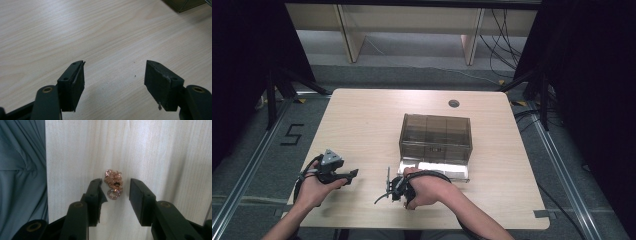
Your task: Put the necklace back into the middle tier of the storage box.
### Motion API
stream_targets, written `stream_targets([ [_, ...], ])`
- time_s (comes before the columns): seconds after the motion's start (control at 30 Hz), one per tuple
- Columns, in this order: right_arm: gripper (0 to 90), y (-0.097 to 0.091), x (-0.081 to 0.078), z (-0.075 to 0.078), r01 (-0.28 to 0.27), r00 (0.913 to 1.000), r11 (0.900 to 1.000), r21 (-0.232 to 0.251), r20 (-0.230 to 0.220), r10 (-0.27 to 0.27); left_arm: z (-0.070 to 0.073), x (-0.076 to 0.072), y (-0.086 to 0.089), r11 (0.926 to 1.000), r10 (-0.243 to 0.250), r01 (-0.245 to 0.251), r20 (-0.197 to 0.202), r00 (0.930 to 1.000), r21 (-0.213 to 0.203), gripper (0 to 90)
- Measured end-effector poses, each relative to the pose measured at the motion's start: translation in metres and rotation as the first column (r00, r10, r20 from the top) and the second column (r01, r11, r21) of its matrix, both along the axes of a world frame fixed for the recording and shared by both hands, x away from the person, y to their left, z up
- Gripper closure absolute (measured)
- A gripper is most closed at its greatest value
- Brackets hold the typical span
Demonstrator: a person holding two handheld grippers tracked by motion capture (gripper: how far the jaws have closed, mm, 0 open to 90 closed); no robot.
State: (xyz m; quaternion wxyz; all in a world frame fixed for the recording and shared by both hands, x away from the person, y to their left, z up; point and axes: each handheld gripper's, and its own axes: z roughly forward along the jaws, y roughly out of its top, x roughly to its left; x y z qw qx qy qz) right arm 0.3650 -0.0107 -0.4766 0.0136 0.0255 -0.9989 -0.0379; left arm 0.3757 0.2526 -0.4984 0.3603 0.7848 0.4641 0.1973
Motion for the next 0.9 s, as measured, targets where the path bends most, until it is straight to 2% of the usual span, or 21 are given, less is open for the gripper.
stream_targets([
  [0.03,62.9,0.0001,-0.0001,-0.0005,0.002,1.0000,1.0000,0.003,-0.001,-0.002,0.0001,0.0001,0.0005,0.9999,0.003,-0.003,0.000,1.0000,0.011,32.2],
  [0.07,63.1,0.0010,-0.0019,-0.0009,0.024,0.9997,0.9996,-0.014,-0.004,-0.024,0.0022,-0.0001,0.0037,0.9986,-0.025,0.026,-0.020,0.9995,0.047,32.3],
  [0.2,63.3,0.0019,-0.0022,-0.0032,0.018,0.9998,0.9997,-0.015,-0.005,-0.018,0.0022,-0.0001,0.0034,0.9988,-0.023,0.023,-0.017,0.9996,0.042,32.3],
  [0.23,63.4,0.0024,-0.0011,-0.0034,-0.005,1.0000,1.0000,-0.008,0.001,0.005,0.0023,-0.0001,0.0035,0.9988,-0.024,0.024,-0.017,0.9996,0.044,32.3],
  [0.27,63.6,0.0025,-0.0017,-0.0030,0.005,1.0000,0.9999,-0.015,0.000,-0.005,0.0023,-0.0001,0.0035,0.9987,-0.024,0.025,-0.017,0.9996,0.044,32.3],
  [0.3,64.7,0.0025,-0.0030,-0.0036,0.023,0.9997,0.9996,-0.016,0.001,-0.023,0.0006,-0.0001,0.0010,0.9999,-0.004,0.004,-0.004,1.0000,0.014,32.3],
  [0.4,67.1,0.0039,-0.0021,-0.0029,0.009,0.9999,0.9997,-0.020,0.009,-0.009,0.0002,0.0001,0.0005,1.0000,0.004,-0.004,0.000,1.0000,0.008,32.3],
  [0.43,67.1,0.0039,-0.0021,-0.0029,0.009,0.9999,0.9997,-0.020,0.009,-0.009,0.0002,0.0001,0.0005,1.0000,0.004,-0.004,0.000,1.0000,0.008,32.3],
  [0.5,68.8,0.0053,-0.0025,-0.0032,0.007,0.9998,0.9996,-0.027,0.020,-0.007,0.0024,-0.0002,0.0034,0.9986,-0.026,0.027,-0.017,0.9995,0.046,32.3],
  [0.6,70.7,0.0060,-0.0031,-0.0028,0.016,0.9997,0.9994,-0.031,0.017,-0.015,0.0027,-0.0003,0.0035,0.9985,-0.026,0.027,-0.020,0.9994,0.047,32.3],
  [0.7,77.3,0.0064,-0.0019,-0.0032,0.007,0.9999,0.9997,-0.023,0.016,-0.007,0.0022,-0.0001,0.0033,0.9987,-0.025,0.026,-0.017,0.9995,0.044,32.3],
  [0.73,78.5,0.0064,-0.0017,-0.0033,0.007,0.9999,0.9997,-0.022,0.014,-0.007,0.0008,-0.0002,0.0009,0.9999,-0.007,0.007,-0.005,1.0000,0.011,32.3],
  [0.77,78.5,0.0064,-0.0017,-0.0033,0.007,0.9999,0.9997,-0.022,0.014,-0.007,0.0008,-0.0002,0.0009,0.9999,-0.007,0.007,-0.005,1.0000,0.011,32.3],
  [0.8,83.2,0.0068,-0.0009,-0.0033,0.003,1.0000,0.9996,-0.028,0.005,-0.003,0.0003,0.0002,0.0007,0.9999,-0.002,0.002,0.002,1.0000,0.010,32.3],
  [0.87,84.7,0.0070,0.0003,-0.0034,-0.014,0.9999,0.9996,-0.023,0.008,0.014,0.0005,0.0002,0.0013,0.9998,-0.003,0.003,-0.005,1.0000,0.017,32.3],
  [0.9,85.8,0.0065,-0.0014,-0.0031,0.021,0.9998,0.9993,-0.030,0.002,-0.020,0.0022,0.0000,0.0035,0.9987,-0.025,0.026,-0.017,0.9995,0.045,32.3],
])
